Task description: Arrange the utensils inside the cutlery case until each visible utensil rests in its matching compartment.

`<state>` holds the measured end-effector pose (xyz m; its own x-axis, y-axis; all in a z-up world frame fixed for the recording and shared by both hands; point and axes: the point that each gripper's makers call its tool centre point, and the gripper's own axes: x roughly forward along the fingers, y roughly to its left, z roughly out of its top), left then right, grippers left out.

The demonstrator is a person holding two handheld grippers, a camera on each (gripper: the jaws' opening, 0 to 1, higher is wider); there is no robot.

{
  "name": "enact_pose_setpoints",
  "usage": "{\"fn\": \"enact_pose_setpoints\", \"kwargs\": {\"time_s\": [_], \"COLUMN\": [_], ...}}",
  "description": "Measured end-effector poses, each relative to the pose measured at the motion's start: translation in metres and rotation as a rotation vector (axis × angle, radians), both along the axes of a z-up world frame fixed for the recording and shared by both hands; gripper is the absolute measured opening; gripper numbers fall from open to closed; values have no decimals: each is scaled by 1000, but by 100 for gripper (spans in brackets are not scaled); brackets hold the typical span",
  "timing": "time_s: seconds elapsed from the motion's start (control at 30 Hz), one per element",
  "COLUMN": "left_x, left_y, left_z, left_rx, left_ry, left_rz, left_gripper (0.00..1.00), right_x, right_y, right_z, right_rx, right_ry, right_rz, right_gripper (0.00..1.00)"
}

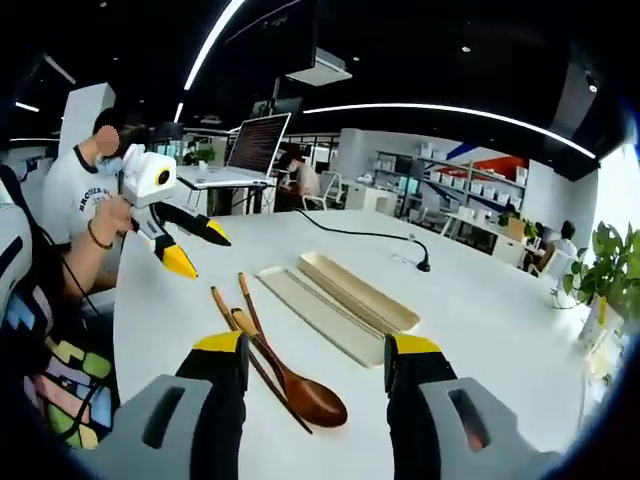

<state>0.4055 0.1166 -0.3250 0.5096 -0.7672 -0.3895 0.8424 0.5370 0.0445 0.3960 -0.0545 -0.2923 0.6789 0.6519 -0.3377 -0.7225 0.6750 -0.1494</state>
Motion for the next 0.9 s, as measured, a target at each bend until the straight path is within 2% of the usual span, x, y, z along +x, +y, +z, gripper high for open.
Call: {"fn": "enact_pose_setpoints", "kwargs": {"time_s": [0.13,0.23,0.3,0.43,0.53,0.6,0.73,0.9], "left_x": [-2,-7,-9,-9,-9,-12,-16,-12], "left_y": [-6,-13,-13,-10,-9,-11,-13,-8], "left_z": [-8,-16,-21,-27,-31,-34,-35,-36], "left_rx": [26,53,64,94,91,90,84,84], "left_ry": [-4,-2,7,17,43,50,71,74], "left_rz": [-21,-21,-23,-24,-27,-45,-75,-64], "left_gripper": [55,54,53,53,51,48,47,45], "right_x": [-8,-12,-16,-29,-33,-31,-32,-39], "right_y": [5,8,12,22,28,31,37,46], "right_z": [-13,-23,-29,-45,-49,-51,-56,-67], "right_rx": [21,-14,-49,-67,-77,-77,-121,-194], "right_ry": [49,64,51,120,132,159,173,199], "right_rz": [60,92,145,222,251,240,275,352], "right_gripper": [41,39,37,32,29,31,29,27]}}
